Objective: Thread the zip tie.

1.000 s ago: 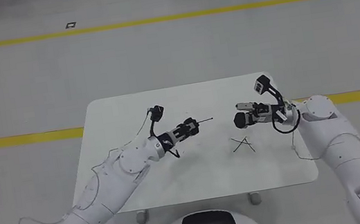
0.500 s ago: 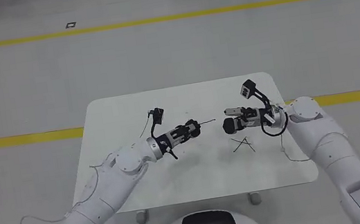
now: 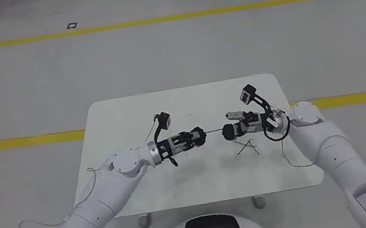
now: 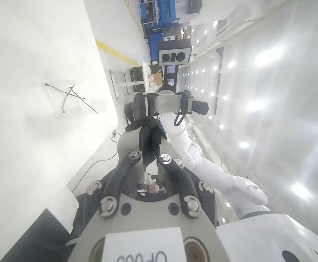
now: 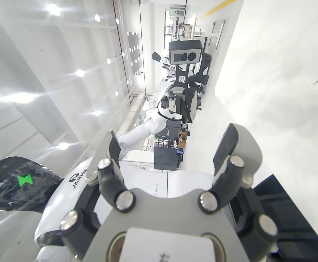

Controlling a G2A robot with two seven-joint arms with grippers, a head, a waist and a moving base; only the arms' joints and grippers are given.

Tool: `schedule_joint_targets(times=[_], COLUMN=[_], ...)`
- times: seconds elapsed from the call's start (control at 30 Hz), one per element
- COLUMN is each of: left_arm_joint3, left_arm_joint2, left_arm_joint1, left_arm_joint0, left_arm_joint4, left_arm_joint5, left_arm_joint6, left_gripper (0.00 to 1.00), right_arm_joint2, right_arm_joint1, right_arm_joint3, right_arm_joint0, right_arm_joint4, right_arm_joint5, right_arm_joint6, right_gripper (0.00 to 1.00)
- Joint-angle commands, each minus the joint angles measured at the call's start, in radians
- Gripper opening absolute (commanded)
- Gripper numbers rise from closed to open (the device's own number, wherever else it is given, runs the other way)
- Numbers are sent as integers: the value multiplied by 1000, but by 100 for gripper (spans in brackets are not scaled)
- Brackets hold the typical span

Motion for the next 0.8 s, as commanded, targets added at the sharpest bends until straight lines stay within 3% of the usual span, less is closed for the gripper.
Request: schedule_joint_targets(times=[0.0,0.07,0.4,0.6,0.77], left_arm_joint3=[4,11,-3,-2,0], left_arm_joint2=[0,1,2,-2,-10], left_arm_joint1=[-1,-2,-3,0,1], left_arm_joint0=[-2,-8,-4,-8,0], left_arm_joint4=[0,17,47,49,37], left_arm_joint5=[0,0,10,42,43], left_arm_joint6=[-8,-13,11,-37,-52], left_gripper=[0,0,0,0,0], right_arm_joint2=[-30,-63,-63,-67,-91], right_arm_joint1=[6,15,15,23,30], right_arm_joint3=[2,25,9,0,4], right_arm_joint0=[12,26,16,10,23], right_arm_joint4=[16,37,35,26,38], right_arm_joint5=[0,0,3,1,0], right_arm_joint6=[0,0,-17,0,0], right_gripper=[100,100,100,100,100])
